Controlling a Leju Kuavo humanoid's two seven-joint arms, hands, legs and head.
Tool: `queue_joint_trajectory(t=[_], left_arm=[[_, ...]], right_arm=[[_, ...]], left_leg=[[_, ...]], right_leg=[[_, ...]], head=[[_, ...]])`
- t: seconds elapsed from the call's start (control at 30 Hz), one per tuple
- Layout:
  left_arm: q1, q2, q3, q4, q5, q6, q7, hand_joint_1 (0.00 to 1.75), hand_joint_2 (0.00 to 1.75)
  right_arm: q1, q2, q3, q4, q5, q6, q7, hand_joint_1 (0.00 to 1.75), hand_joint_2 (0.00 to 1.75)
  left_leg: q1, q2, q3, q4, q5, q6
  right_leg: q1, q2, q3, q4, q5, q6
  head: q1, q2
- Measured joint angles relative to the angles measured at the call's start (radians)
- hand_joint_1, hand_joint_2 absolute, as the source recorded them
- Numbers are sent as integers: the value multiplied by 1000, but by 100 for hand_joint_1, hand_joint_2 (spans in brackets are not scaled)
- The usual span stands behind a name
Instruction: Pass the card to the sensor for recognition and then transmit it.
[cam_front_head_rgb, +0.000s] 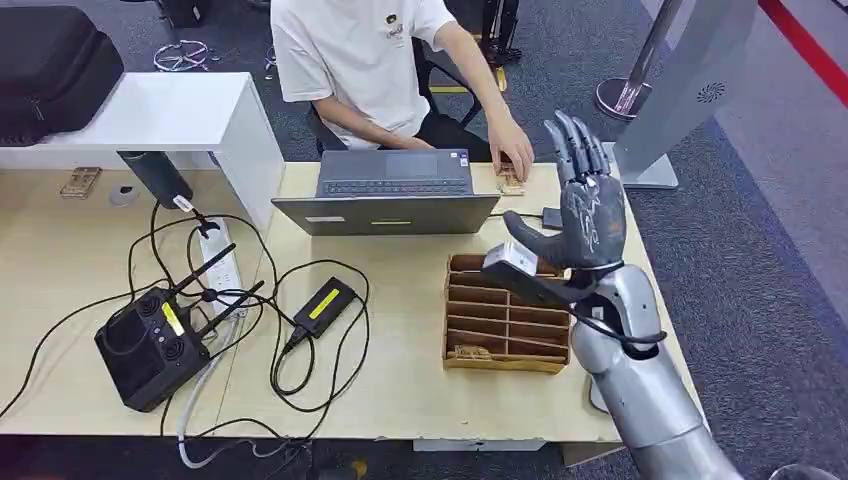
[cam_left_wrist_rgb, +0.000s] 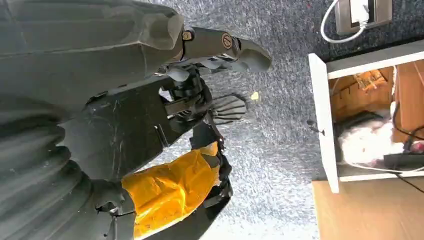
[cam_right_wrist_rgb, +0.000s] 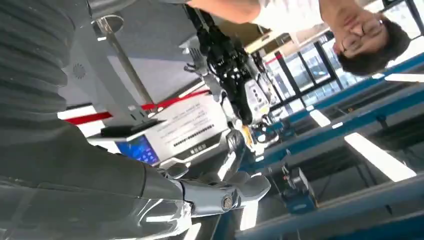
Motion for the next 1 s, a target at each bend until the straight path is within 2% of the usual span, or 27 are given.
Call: queue_joint_trajectory(t=[0.13,0.3,0.63,1.0], left_arm=[[2,1,16,0,1,2,-9,0,175],[6,3,33,0,2,0,-15,0,175],[11,3,64,0,1,-1,-32,0,175],[13,5,79,0,-3,-2,-39,0,175]], right_arm=[[111,-32,-14,-107,41,-42,-3,0,175],[231,-57,-40,-180,72,-95,-7,0,175],[413,-64,-67,-218,45,-116,-36,0,175],[485,-61,-88,-213,30,-108,-55,0,175]], left_leg=[[1,4,1,0,-1,0],[3,5,1,0,-2,-1],[3,7,3,0,-3,-3],[3,8,4,-1,-2,-4]], right_leg=[[1,4,-1,0,0,-1],[3,5,-1,1,0,-1],[6,6,-1,3,-2,-5],[6,6,-1,4,-2,-7]], head=[[0,0],[0,0],[0,0],[0,0]])
